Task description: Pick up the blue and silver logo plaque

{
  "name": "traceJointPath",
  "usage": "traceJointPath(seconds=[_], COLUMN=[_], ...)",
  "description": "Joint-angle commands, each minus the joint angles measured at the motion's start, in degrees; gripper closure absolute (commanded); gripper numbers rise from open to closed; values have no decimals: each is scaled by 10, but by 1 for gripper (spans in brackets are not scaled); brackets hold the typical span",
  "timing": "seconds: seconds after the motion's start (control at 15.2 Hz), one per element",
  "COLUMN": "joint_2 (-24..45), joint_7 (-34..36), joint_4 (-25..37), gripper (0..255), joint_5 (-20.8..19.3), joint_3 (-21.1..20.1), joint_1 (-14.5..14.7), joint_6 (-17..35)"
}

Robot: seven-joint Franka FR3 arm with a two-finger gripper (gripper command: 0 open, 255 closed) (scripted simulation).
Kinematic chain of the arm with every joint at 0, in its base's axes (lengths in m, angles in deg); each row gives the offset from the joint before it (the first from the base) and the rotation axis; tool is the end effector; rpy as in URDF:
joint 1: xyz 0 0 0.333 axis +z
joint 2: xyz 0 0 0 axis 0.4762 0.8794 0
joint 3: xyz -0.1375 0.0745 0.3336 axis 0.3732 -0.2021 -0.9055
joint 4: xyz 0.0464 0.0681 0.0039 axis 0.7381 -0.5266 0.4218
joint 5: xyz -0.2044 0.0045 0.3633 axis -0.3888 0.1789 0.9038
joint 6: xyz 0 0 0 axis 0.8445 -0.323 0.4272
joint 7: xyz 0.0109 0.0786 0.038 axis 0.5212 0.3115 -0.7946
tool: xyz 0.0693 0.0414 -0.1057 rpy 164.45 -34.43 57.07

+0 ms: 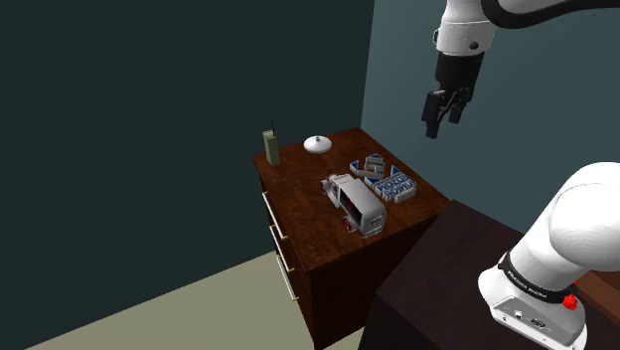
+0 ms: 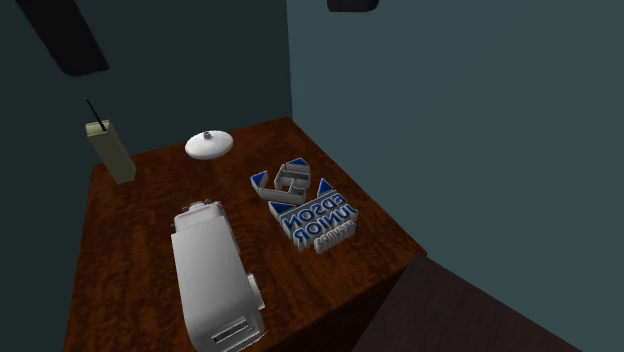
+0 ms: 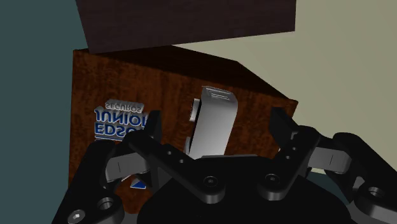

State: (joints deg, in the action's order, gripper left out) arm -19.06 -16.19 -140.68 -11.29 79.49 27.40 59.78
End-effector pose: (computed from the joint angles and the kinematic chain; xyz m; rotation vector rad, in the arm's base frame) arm 0.2922 0.0255 0.5611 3.1114 -0.1489 -0.1358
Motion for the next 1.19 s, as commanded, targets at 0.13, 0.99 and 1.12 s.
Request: traceJointPath(seconds=[0.13, 0.99, 1.12], joint_2=[18, 215, 255], joint_7=[-17, -122, -139], joint_4=[-17, -50, -42], gripper=[0, 0, 0], joint_5=[-11, -59, -61], joint_3=[13, 97, 108], joint_1=[-6, -44, -49], joint_6=[37, 281, 316])
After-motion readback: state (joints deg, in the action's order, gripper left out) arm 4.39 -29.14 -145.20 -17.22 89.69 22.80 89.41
